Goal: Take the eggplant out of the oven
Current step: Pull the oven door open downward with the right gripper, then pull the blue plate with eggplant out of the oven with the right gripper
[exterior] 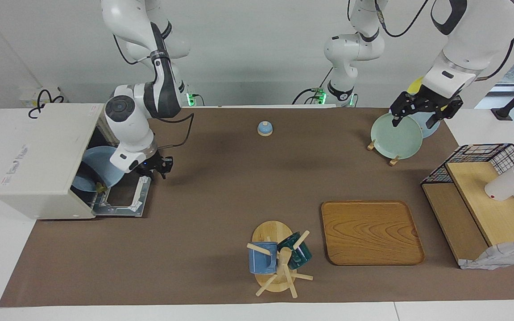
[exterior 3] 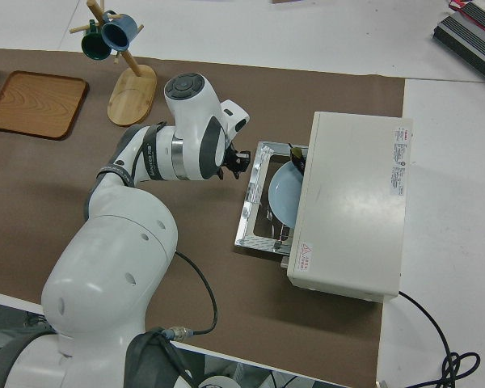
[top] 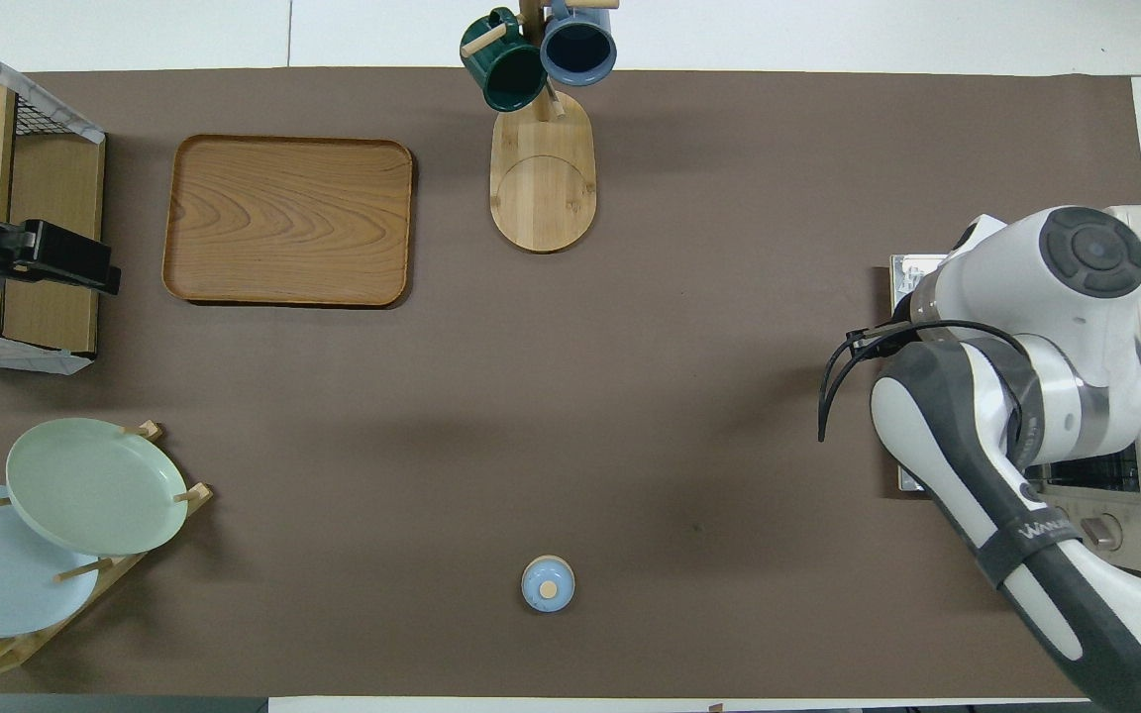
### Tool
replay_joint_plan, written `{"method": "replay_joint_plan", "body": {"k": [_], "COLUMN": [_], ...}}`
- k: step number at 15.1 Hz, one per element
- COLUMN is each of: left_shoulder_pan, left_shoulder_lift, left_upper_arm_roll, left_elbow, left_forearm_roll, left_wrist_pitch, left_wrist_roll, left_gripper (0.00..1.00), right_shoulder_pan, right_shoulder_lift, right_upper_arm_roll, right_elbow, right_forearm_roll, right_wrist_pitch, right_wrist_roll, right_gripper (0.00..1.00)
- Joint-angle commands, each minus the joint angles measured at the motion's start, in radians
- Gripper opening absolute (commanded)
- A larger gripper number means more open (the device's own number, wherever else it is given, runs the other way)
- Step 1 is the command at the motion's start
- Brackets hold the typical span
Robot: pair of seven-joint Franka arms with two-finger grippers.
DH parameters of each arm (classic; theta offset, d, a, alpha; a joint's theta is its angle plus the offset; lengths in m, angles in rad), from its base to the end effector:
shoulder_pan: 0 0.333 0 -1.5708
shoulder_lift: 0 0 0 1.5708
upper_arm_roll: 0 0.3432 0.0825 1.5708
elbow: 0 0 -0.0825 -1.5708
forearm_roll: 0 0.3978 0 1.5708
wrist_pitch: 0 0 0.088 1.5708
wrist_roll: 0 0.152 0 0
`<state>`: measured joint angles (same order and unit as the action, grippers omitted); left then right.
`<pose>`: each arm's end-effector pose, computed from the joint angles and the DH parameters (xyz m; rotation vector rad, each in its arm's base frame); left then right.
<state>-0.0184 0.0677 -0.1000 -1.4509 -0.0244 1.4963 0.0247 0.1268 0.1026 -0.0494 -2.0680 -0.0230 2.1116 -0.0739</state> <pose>0.5787 -0.0706 0.6193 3.1032 -0.2246 -0.0364 0.5695 0.0425 0.3527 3.1053 0.2549 -0.0917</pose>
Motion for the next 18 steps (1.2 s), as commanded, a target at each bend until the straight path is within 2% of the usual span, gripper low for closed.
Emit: {"method": "replay_joint_plan", "body": {"k": [1,3,7,11,13,14,15,16,18], "left_shoulder_pan": [0.003,0.002,-0.005,-0.008,-0.008,-0.008,-0.008,-0.008,-0.005], "left_shoulder_lift": [-0.026,-0.026,-0.037,-0.035,-0.035,-0.037,-0.040,-0.045,-0.046], "left_upper_arm_roll": [0.003,0.003,0.003,0.003,0.002,0.003,0.002,0.002,0.003], "left_elbow": [-0.036,-0.036,-0.057,-0.054,-0.054,-0.054,-0.054,-0.055,-0.056], "left_forearm_roll": [-0.009,-0.009,-0.009,-0.009,-0.006,-0.008,-0.006,-0.006,-0.008], "left_wrist_pitch": [0.009,0.010,0.010,0.021,0.016,0.015,0.007,0.002,0.005], "left_wrist_roll": [-0.006,-0.008,-0.023,-0.022,-0.020,-0.020,-0.020,-0.020,-0.020], "left_gripper": [1.00,1.00,1.00,1.00,1.00,1.00,1.00,1.00,1.00], "right_shoulder_pan": [-0.030,-0.097,-0.136,-0.154,-0.162,-0.177,-0.176,-0.170,-0.144], "right_shoulder_lift": [-0.052,-0.066,-0.067,-0.103,-0.092,-0.087,-0.086,-0.084,-0.080], "right_upper_arm_roll": [-0.009,-0.004,-0.006,-0.006,-0.006,-0.006,-0.006,-0.006,-0.003], "right_elbow": [0.005,-0.023,-0.037,-0.151,-0.164,-0.165,-0.164,-0.161,-0.146], "right_forearm_roll": [-0.049,-0.057,-0.057,-0.057,-0.058,-0.058,-0.058,-0.058,-0.075], "right_wrist_pitch": [-0.076,-0.062,-0.056,0.085,0.108,0.120,0.123,0.120,0.101], "right_wrist_roll": [0.000,-0.012,-0.110,-0.121,-0.132,-0.154,-0.187,-0.204,-0.204], "right_gripper": [0.57,0.57,0.57,0.56,0.54,0.44,0.10,0.00,0.00]}}
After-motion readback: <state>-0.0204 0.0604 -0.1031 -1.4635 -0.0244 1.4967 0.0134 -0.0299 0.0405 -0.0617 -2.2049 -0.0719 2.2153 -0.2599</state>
